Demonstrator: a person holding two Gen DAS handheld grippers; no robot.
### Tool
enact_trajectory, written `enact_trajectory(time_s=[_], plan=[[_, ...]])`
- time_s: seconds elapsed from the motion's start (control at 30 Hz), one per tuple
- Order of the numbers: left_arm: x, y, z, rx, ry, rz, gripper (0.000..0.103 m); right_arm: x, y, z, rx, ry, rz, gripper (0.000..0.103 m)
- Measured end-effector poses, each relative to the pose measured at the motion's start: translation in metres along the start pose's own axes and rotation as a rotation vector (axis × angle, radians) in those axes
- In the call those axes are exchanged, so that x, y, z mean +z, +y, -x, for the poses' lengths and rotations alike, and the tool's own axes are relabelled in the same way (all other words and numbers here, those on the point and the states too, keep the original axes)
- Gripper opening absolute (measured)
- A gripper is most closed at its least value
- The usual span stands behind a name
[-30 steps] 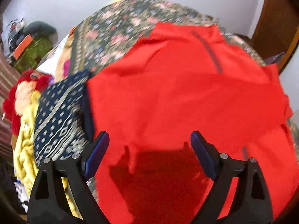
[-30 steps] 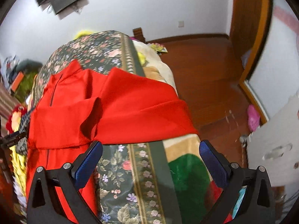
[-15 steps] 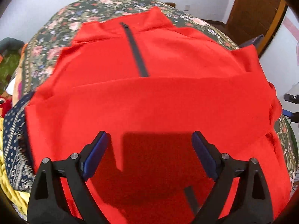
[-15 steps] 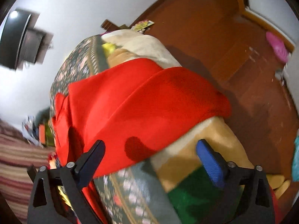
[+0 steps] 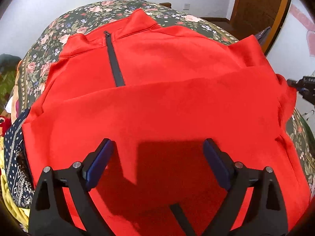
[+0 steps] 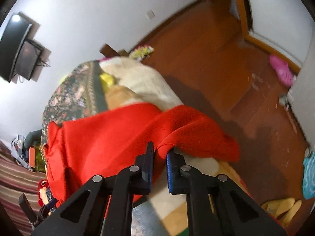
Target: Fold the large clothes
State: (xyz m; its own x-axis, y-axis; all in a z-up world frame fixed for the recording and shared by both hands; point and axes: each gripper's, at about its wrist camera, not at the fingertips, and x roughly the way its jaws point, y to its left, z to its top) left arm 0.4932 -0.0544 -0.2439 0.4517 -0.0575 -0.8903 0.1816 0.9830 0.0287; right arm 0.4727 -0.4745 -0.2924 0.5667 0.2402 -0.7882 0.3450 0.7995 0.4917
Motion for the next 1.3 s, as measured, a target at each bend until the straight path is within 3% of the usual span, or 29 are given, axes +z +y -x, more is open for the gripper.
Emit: enact_trajectory(time_s=[0.27,0.4,0.53,0.73,0.83,0.97,1.13,1.2,1.3], plan=[[-0.014,0.019,0.038,0.017,-0.055,0.023,0.093,0.009,0.092,0.096,0.142,-0.151,0.172,0.006],[-0.025,0.031,0.064,0.011,-0.103,0.032,0.093,-0.011,0.158,0.13,0.225,-0.183,0.294,0.006],[-0.036,0.046,0.089,0.011,-0.146,0.045,0.093,-0.041,0.225,0.135,0.294,-0.16,0.411,0.006],[-0.06,0.072,0.11,0.023,-0.181,0.063,0.093,-0.098,0.307,0.085,0.34,-0.008,0.52,0.006],[-0.074,0.085,0.111,0.036,-0.178,0.07,0.093,-0.136,0.33,0.038,0.293,0.107,0.572,0.006],[-0.092,0.1,0.107,0.07,-0.148,0.067,0.093,-0.179,0.331,-0.023,0.227,0.252,0.583,0.006],[-0.113,0.113,0.098,0.093,-0.117,0.066,0.093,-0.211,0.314,-0.075,0.12,0.36,0.574,0.007],[-0.12,0.117,0.095,0.091,-0.108,0.074,0.093,-0.219,0.306,-0.088,0.076,0.411,0.553,0.007],[-0.126,0.12,0.09,0.086,-0.087,0.093,0.093,-0.22,0.3,-0.093,0.079,0.466,0.52,0.007]])
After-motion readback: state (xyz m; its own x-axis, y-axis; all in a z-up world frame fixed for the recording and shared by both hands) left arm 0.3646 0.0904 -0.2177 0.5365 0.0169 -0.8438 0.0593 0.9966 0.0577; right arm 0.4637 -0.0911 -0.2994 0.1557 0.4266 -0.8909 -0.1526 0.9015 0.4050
